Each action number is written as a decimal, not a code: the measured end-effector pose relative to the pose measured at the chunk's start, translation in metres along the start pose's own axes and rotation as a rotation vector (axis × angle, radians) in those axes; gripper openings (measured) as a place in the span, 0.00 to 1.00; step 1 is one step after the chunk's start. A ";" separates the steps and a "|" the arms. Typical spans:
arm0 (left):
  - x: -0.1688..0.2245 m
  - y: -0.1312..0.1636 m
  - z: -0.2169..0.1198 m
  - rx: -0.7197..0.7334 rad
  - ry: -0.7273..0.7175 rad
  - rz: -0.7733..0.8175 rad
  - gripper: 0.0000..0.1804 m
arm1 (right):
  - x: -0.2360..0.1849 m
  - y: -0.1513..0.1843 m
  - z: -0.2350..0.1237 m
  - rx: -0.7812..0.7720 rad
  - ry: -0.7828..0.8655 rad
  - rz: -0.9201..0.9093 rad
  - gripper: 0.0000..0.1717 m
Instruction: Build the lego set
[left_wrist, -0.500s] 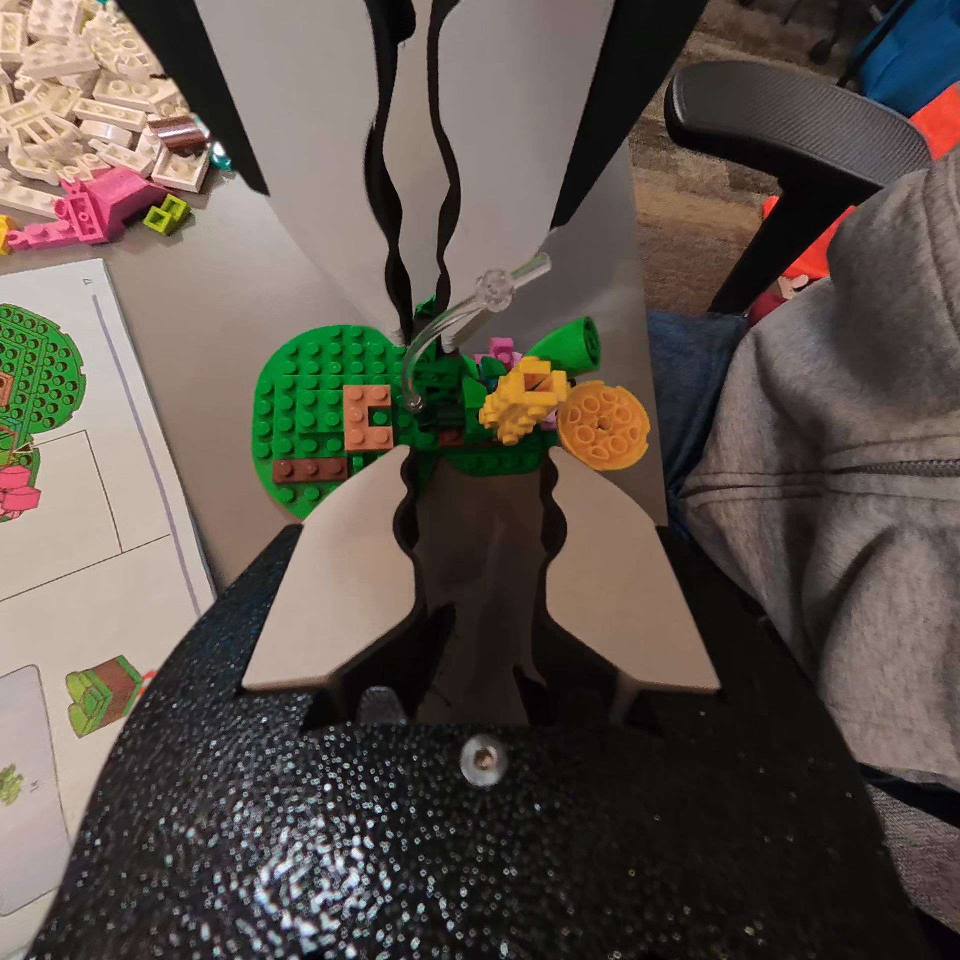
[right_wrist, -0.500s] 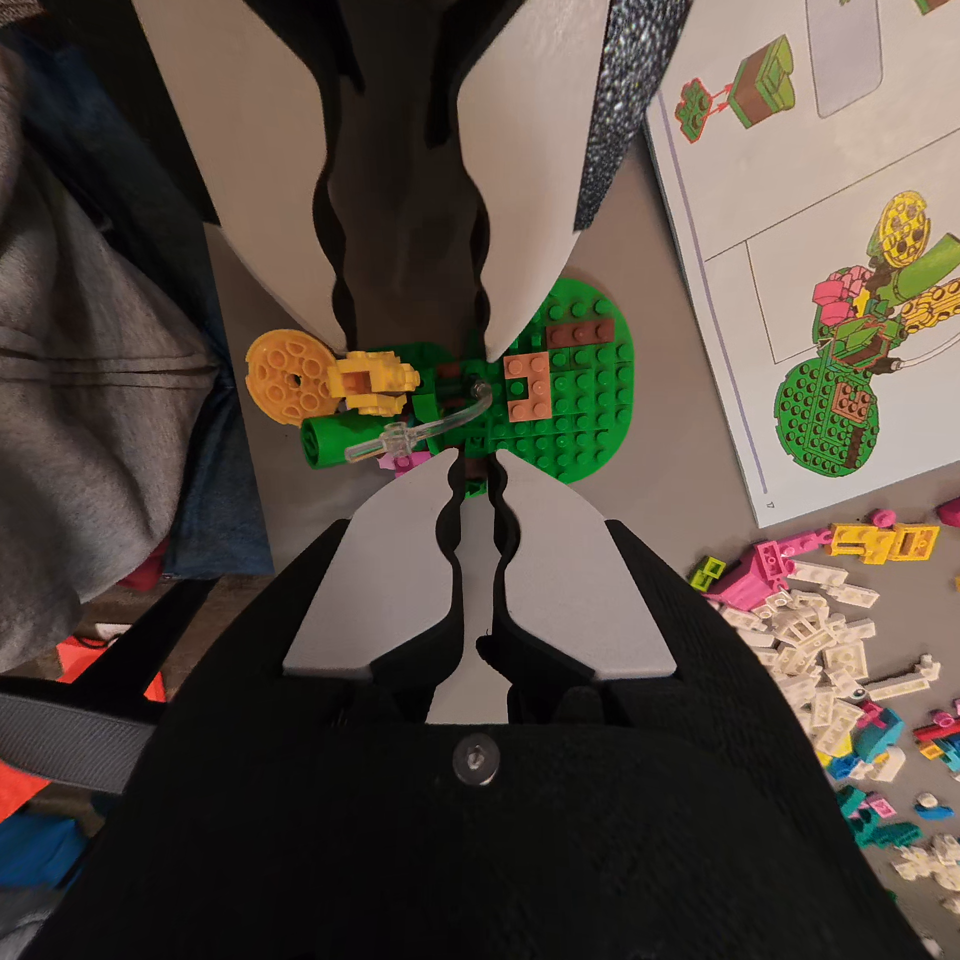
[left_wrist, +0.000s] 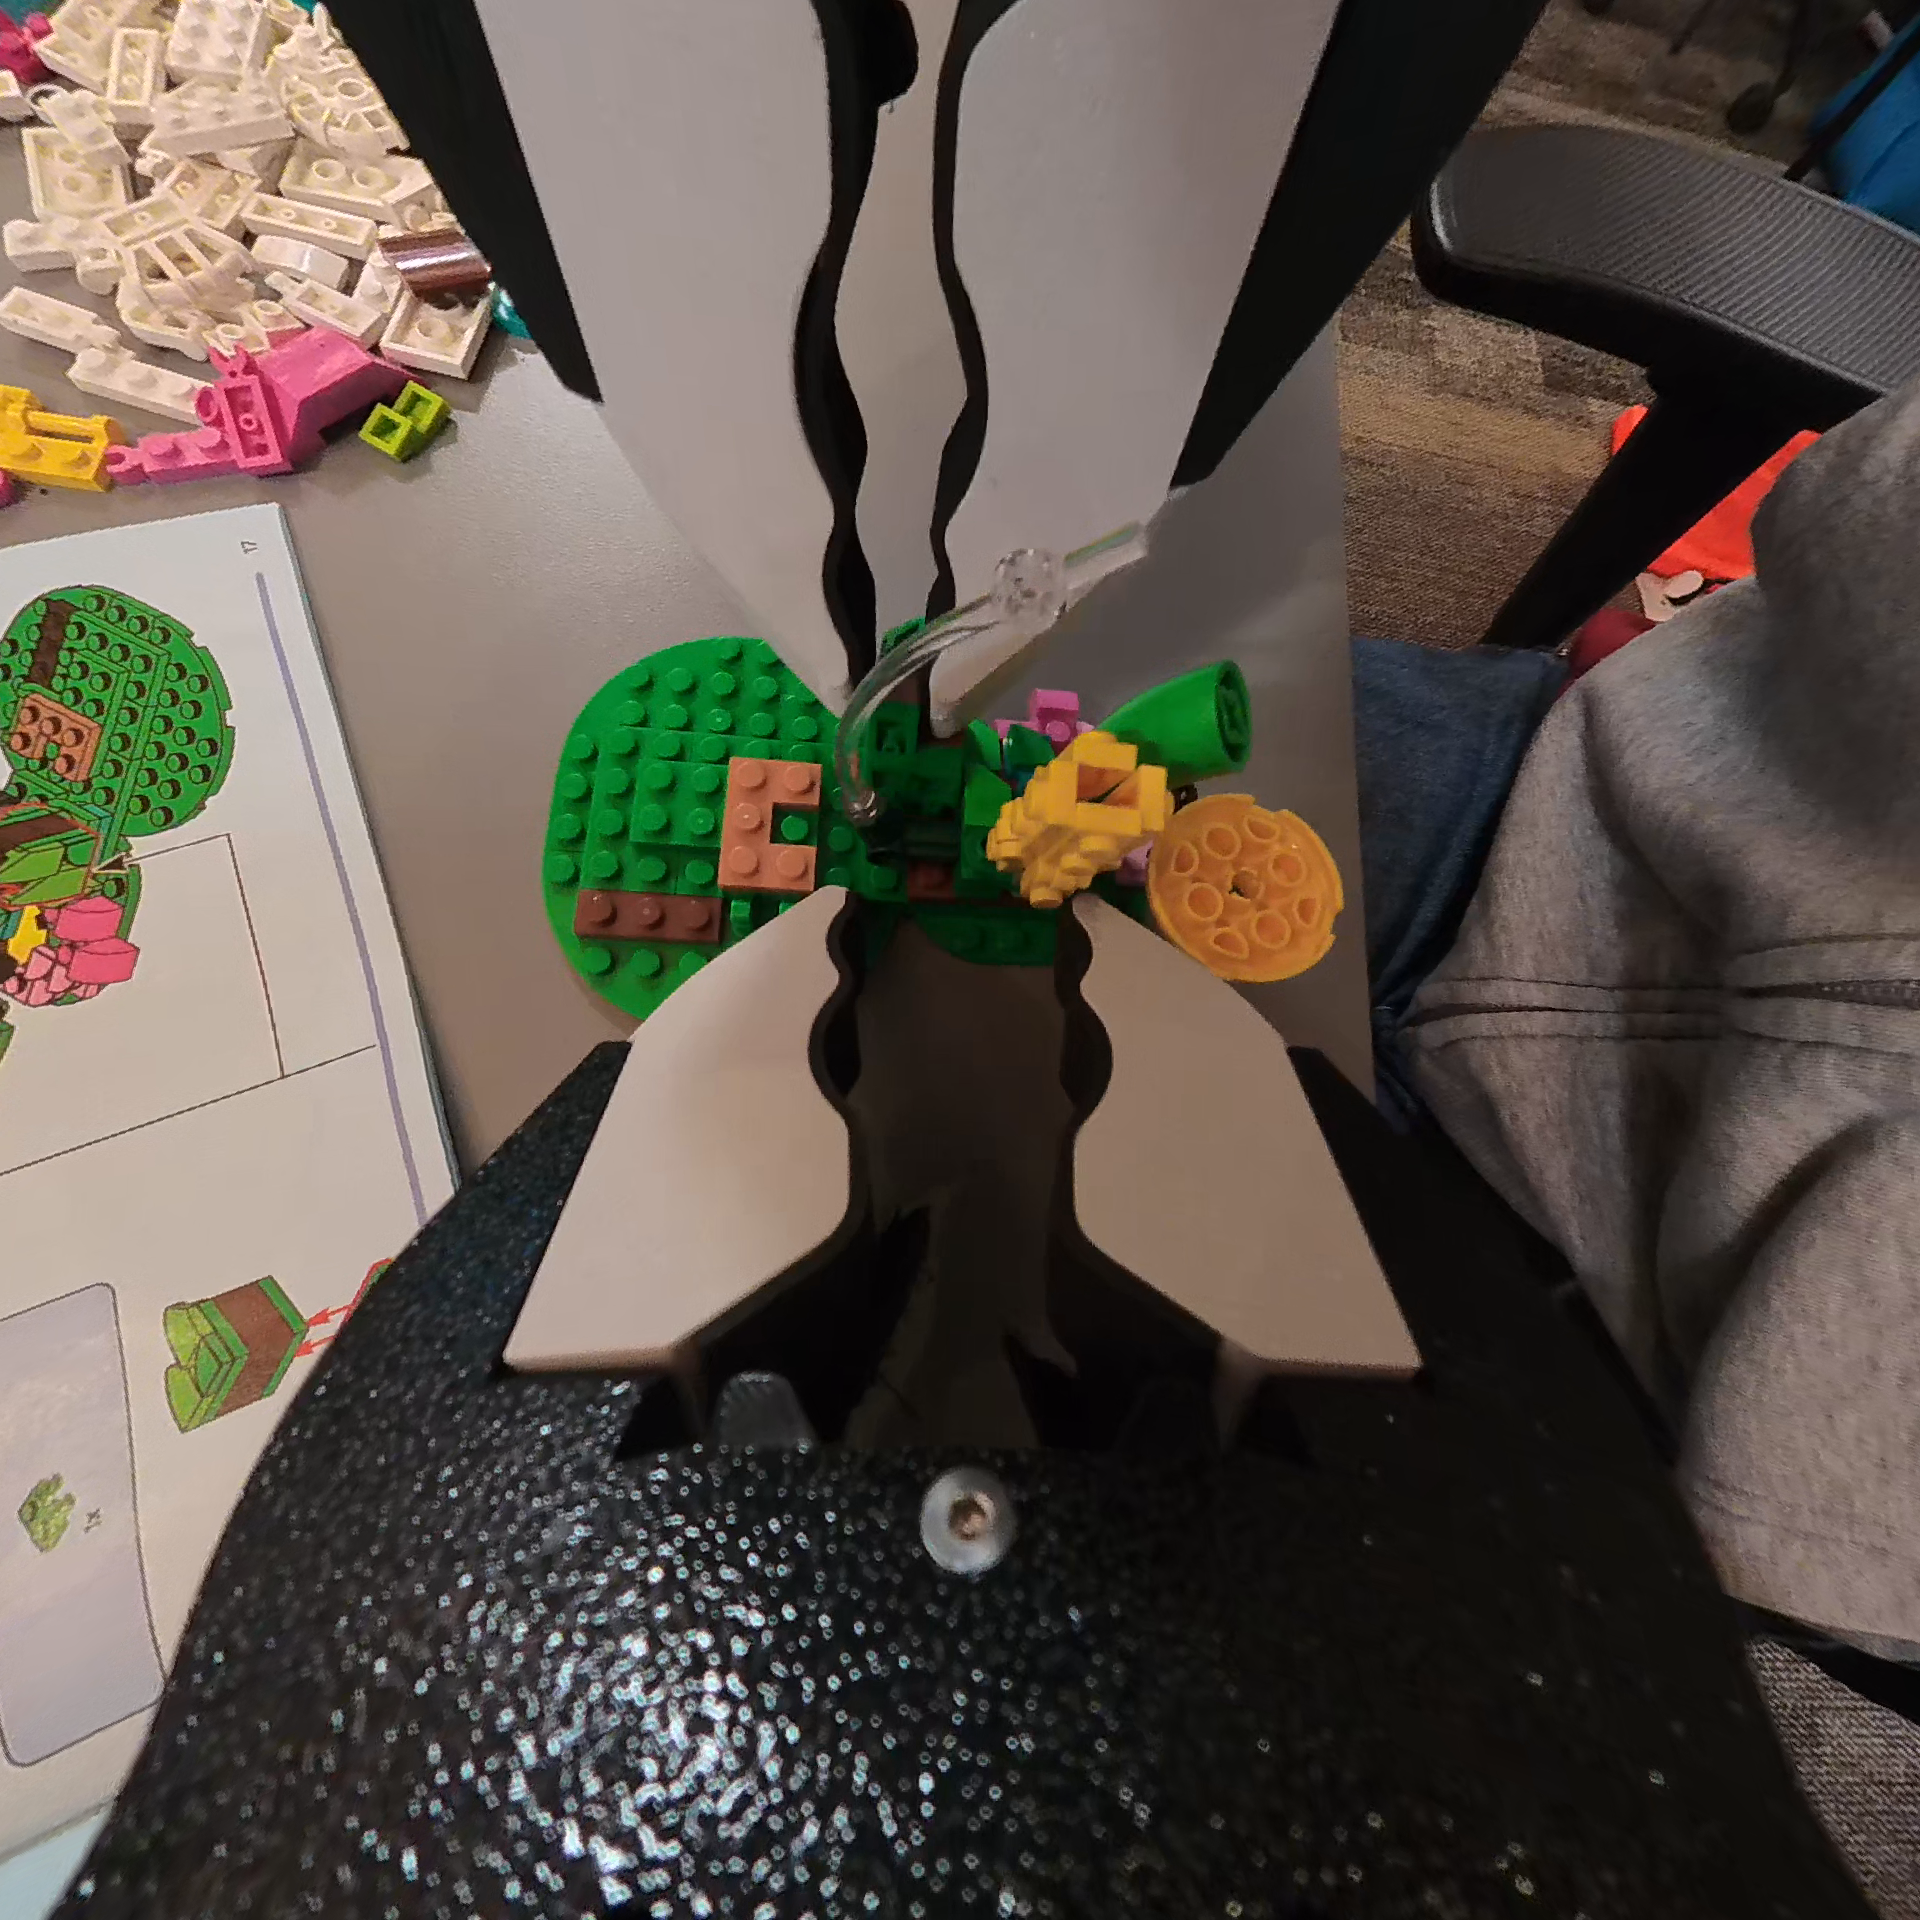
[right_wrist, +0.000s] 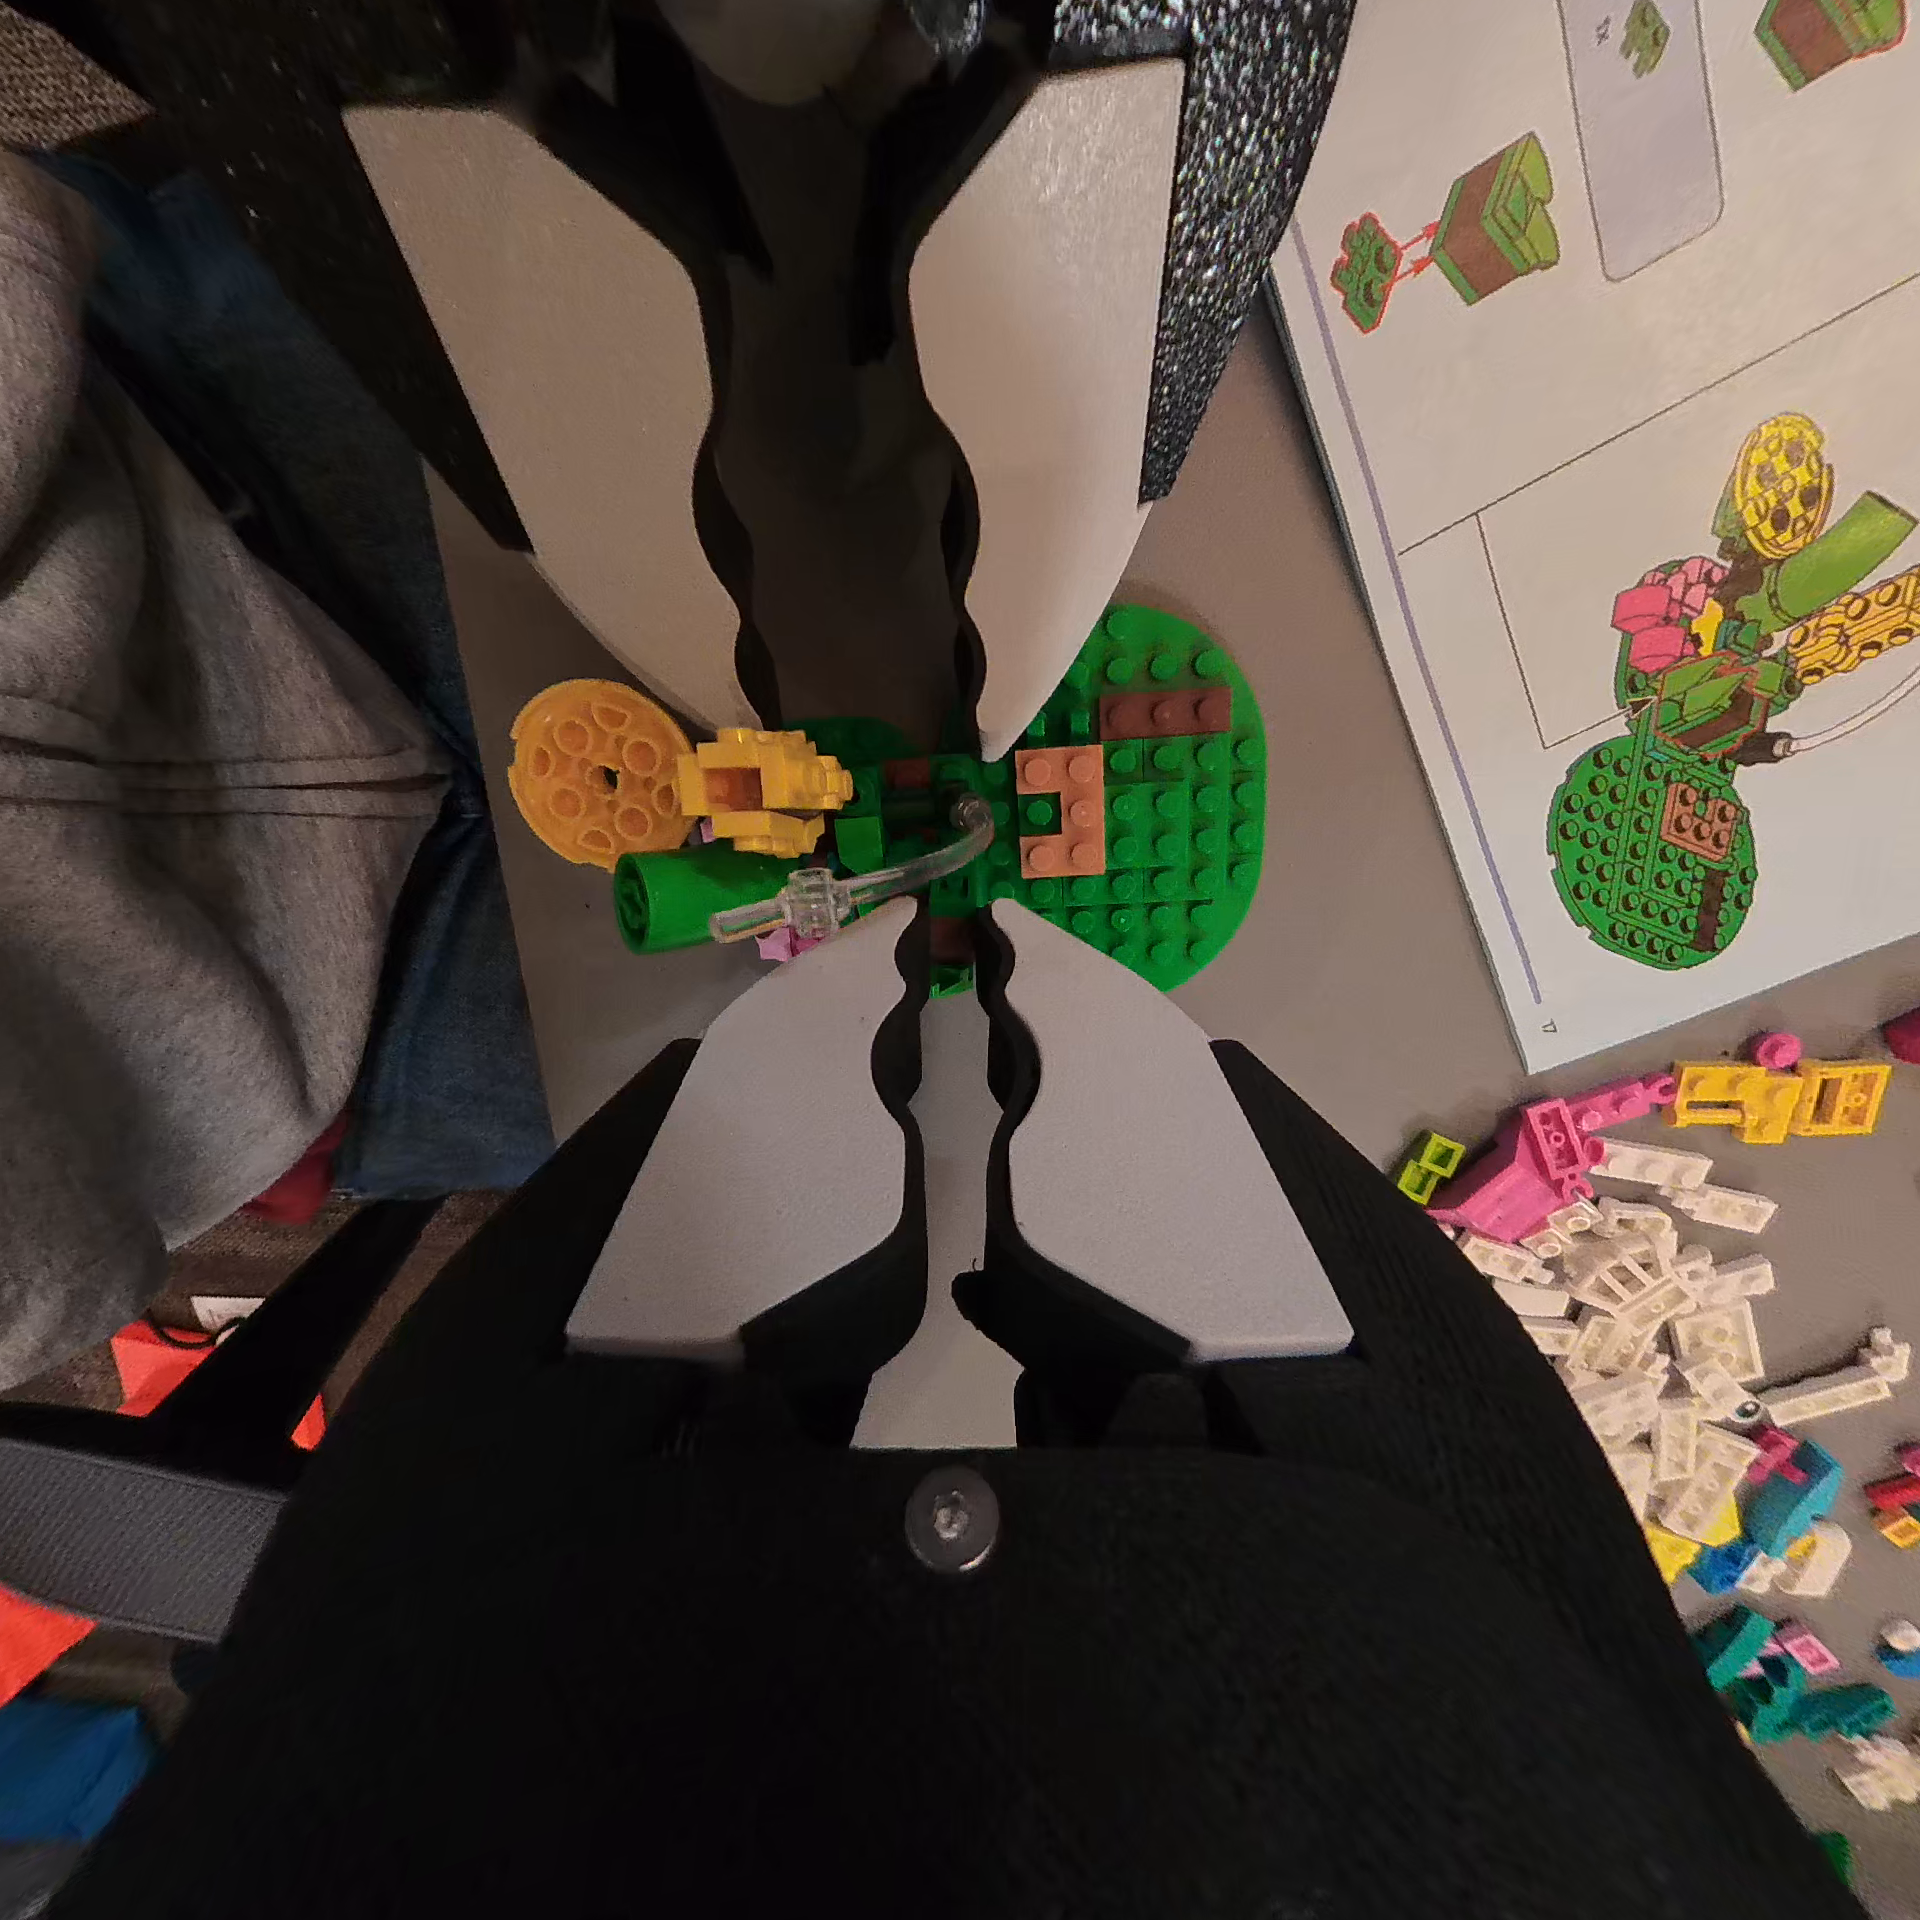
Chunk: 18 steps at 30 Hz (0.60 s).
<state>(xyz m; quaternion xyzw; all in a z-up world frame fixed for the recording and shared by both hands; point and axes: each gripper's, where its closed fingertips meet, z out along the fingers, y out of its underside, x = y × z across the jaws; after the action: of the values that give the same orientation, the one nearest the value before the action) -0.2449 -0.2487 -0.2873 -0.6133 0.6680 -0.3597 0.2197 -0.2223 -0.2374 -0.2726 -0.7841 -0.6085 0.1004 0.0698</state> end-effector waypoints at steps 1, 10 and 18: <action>0.000 0.000 0.000 0.001 -0.003 0.000 0.19 | 0.000 0.000 0.000 -0.003 0.002 0.001 0.03; 0.000 0.000 0.001 0.005 -0.004 0.012 0.19 | 0.000 0.006 -0.001 -0.026 0.010 0.017 0.03; -0.007 -0.005 -0.039 0.095 -0.011 -0.013 0.27 | 0.005 0.022 -0.018 0.104 0.051 0.089 0.03</action>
<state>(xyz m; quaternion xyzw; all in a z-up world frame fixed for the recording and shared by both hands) -0.2693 -0.2332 -0.2593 -0.6086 0.6450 -0.3888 0.2499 -0.1959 -0.2378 -0.2605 -0.8078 -0.5652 0.1149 0.1215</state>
